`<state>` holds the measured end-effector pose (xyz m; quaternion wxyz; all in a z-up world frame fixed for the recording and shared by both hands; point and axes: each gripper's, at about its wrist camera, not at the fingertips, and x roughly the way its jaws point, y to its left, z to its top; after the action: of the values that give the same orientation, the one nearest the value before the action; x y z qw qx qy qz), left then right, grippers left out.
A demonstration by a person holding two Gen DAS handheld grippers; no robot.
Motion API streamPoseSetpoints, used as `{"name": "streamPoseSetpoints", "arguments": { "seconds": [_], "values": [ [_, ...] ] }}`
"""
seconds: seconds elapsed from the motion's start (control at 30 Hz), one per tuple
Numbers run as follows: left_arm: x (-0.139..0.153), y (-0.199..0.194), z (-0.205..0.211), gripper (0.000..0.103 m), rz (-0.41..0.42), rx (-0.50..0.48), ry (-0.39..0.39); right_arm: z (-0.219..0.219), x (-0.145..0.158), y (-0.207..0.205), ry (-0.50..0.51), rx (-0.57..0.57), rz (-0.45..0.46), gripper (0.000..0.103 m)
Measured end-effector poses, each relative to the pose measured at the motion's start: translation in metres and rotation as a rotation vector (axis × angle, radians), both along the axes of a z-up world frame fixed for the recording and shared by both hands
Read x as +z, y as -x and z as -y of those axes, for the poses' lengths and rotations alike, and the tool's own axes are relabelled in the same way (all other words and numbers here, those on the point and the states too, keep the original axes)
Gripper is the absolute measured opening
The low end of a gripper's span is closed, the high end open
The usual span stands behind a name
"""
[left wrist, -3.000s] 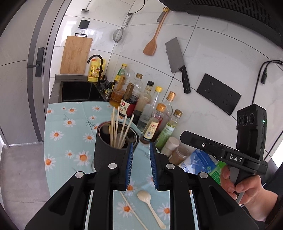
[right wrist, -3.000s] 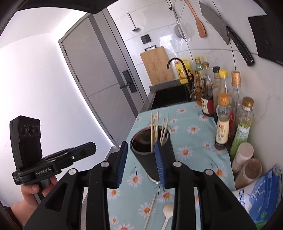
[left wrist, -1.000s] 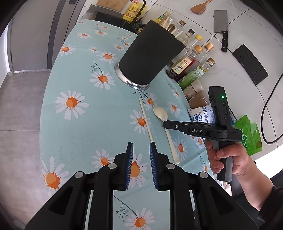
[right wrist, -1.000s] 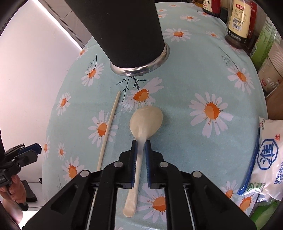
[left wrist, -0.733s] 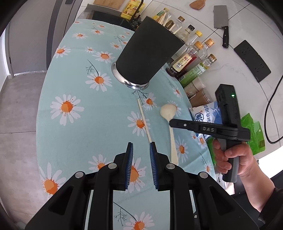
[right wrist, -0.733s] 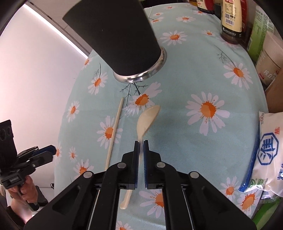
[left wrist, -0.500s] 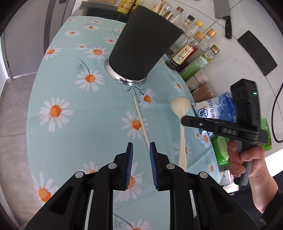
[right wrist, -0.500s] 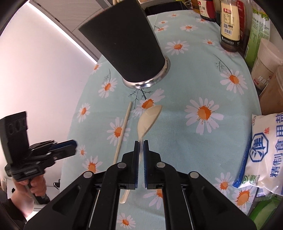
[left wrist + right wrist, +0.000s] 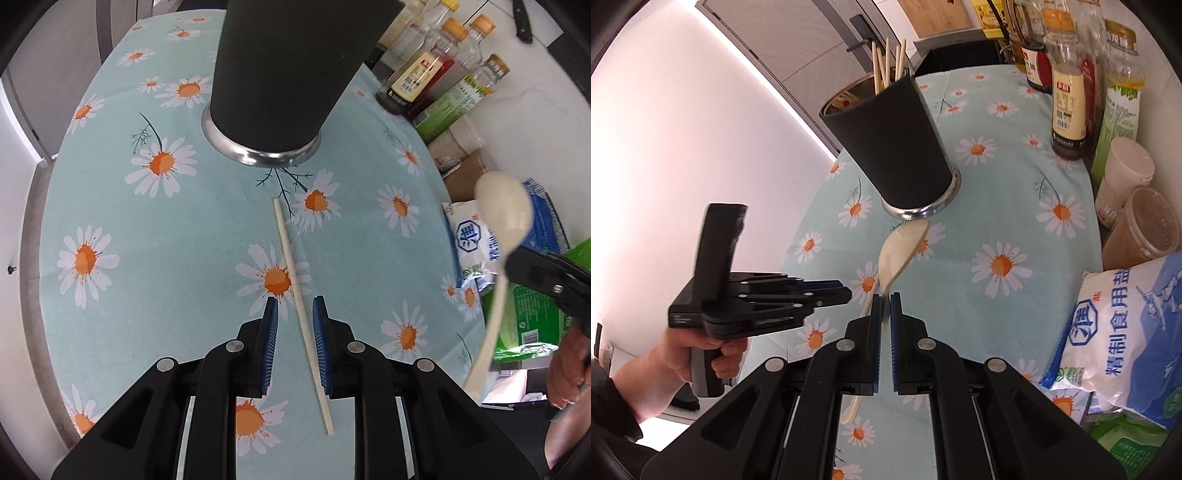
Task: Organize utensils
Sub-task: 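Grasp the loose wooden chopstick with the left tool while the right tool holds the spoon, then lift the chopstick and spoon upright and carry them over the black holder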
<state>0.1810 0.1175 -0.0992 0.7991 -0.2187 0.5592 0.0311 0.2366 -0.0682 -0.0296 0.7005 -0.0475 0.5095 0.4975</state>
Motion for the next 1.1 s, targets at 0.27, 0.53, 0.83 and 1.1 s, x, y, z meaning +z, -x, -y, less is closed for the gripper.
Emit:
{"name": "streamPoseSetpoints", "arguments": {
  "seconds": [0.27,0.53,0.83,1.1],
  "values": [
    [-0.012,-0.030,0.008,0.019,-0.143,0.024,-0.042,0.010,0.014,-0.005,-0.080,0.021,-0.013,0.005],
    [-0.020,-0.045,0.024,0.019,-0.230,-0.001,-0.122,0.016,0.017,-0.005,-0.113,0.050,-0.027,0.005],
    [-0.021,-0.055,0.036,0.007,-0.243,0.014,-0.154,0.017,0.016,-0.004,-0.127,0.066,-0.030,0.005],
    [-0.026,-0.051,0.026,0.004,-0.220,0.050,-0.104,0.013,0.015,-0.002,-0.111,0.076,-0.026,0.005]
  ]
}}
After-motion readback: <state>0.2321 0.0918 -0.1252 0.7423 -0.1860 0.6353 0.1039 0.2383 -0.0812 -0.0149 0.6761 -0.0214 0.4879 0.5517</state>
